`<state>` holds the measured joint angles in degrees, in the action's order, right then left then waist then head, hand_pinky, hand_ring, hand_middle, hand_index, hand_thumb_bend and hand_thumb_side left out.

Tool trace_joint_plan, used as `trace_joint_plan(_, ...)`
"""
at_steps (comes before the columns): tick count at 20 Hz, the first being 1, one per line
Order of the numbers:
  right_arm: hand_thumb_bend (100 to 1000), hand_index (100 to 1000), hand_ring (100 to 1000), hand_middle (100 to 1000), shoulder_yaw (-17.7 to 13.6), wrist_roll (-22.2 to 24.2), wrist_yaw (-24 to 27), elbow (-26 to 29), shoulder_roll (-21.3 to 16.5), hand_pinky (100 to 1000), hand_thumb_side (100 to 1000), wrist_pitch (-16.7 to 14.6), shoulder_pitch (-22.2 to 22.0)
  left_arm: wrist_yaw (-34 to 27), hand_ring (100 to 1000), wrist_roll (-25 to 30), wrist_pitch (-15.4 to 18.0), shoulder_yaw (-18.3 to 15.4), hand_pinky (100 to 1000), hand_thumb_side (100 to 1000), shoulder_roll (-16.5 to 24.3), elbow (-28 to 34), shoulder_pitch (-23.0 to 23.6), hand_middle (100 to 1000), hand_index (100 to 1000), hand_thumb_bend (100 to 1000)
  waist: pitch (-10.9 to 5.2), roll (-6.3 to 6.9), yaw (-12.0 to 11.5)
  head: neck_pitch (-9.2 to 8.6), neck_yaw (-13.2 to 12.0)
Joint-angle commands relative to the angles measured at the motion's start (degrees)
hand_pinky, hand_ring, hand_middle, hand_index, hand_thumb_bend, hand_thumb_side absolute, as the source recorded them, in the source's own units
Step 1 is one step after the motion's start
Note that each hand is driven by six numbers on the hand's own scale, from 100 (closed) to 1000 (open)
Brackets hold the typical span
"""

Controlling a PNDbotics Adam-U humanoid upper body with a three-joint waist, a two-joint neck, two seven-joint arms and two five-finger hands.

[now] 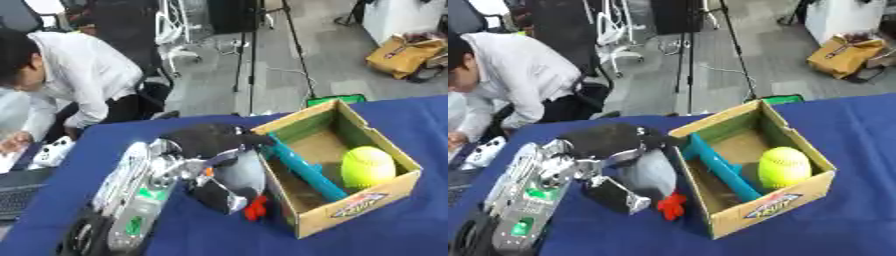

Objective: Pick up objects on the table and place them in the box.

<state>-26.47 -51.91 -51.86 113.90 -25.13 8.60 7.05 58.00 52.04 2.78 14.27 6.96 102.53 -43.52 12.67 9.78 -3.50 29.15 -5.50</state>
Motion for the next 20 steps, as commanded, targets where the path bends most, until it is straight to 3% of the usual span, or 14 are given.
trace_joint_plan(1,100,697,827,690,-0.3,-0.06,0.16,0.69,-1.89,838,746,0.15,0.25,-0.55,289,-0.08,-0.23,-0.68,100,146,-0.17,-0.52,-2.58,528,1000,112,-1.17,-0.39,0.19,0.23,-0.17)
trace_joint_plan(11,100,696,827,691,0.22,-0.06,0.39,0.69,-1.91,838,741,-0.27,0.47,-1.02,283,-0.08,-1.37,-1.66,100,153,-1.87,-6.78,-9.53,507,1000,100,-1.12,-0.39,1.57,0.2,-1.08)
trace_joint_plan(20,100,695,827,690,0.81,-0.06,0.78,0.69,-1.88,837,740,-0.76,1.1,0.79,277,-0.08,-3.8,-3.42,100,152,-3.68,-14.31,-14.72,500,1000,100,-0.7,-0.16,3.7,-0.99,-2.19)
